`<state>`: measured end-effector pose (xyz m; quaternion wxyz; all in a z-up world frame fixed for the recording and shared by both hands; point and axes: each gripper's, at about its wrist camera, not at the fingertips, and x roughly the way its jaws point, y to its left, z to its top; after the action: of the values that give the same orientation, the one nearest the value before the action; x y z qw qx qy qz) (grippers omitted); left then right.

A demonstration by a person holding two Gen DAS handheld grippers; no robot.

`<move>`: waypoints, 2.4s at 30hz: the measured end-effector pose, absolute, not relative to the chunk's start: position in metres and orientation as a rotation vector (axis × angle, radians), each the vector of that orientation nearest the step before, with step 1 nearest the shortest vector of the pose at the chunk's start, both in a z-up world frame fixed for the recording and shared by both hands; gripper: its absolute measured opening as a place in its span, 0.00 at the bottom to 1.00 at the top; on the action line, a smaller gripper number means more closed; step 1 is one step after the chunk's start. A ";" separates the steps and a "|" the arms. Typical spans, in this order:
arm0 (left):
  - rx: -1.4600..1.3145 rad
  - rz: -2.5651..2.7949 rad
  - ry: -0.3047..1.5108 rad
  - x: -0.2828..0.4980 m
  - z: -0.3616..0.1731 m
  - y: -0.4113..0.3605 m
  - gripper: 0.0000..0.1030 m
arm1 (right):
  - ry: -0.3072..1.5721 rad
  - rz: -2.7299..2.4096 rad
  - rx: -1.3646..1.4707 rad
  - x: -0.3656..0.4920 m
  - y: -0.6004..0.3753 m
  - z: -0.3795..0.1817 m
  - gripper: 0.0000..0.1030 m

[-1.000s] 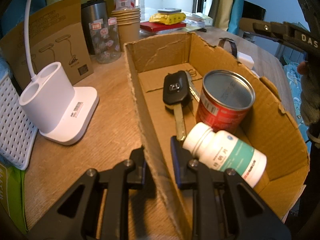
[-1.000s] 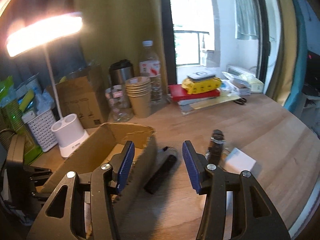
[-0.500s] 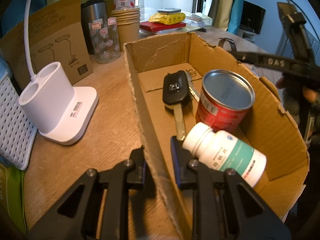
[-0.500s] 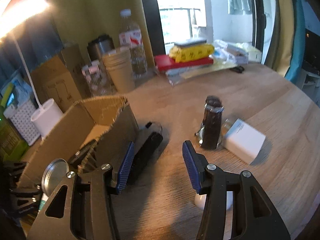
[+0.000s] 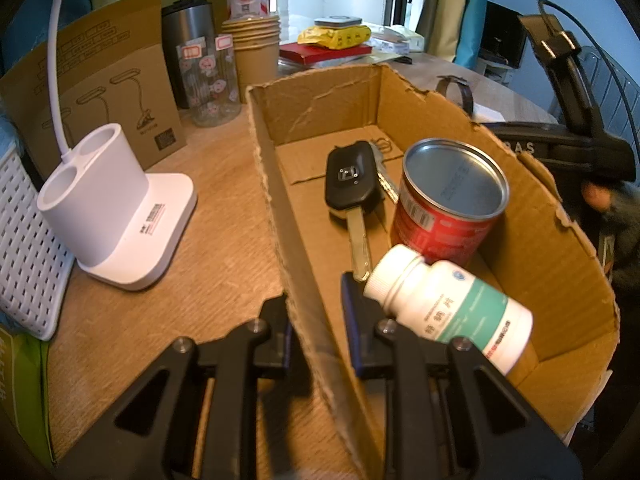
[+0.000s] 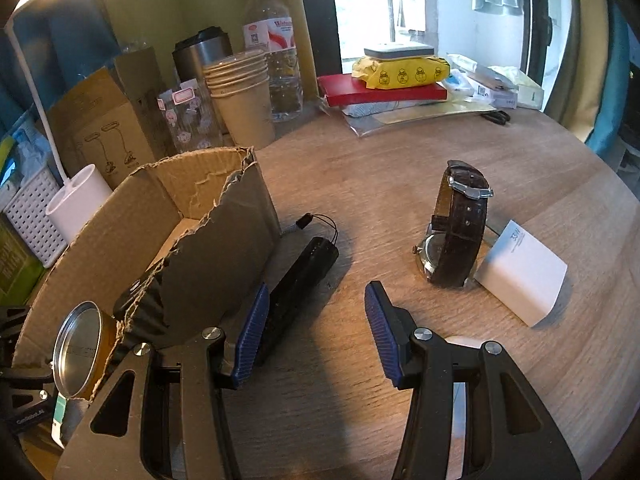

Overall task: Organize rigid objects
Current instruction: 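Move the right gripper to the black flashlight and grasp it, then lift the flashlight and carry it over the box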

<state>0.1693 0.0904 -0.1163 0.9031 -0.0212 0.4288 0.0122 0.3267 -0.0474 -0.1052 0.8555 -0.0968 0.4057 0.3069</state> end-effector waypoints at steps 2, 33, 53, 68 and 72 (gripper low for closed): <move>-0.044 0.025 0.886 0.169 -0.116 0.090 0.21 | 0.859 0.658 -0.199 0.328 -0.047 -0.106 0.51; -0.042 0.024 0.886 0.170 -0.117 0.089 0.21 | 0.795 0.568 -0.126 0.319 -0.073 -0.094 0.21; -0.042 0.024 0.886 0.170 -0.117 0.089 0.21 | 0.635 0.553 -0.053 0.284 -0.097 -0.045 0.21; -0.042 0.024 0.886 0.170 -0.117 0.089 0.21 | 0.535 0.591 -0.055 0.258 -0.093 -0.004 0.21; -0.042 0.024 0.886 0.170 -0.117 0.089 0.21 | 0.513 0.604 -0.060 0.253 -0.089 0.005 0.21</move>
<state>0.1699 0.0889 -0.1172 0.9032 -0.0203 0.4285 0.0116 0.2534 -0.0889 0.0050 0.9221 -0.0294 0.2498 0.2941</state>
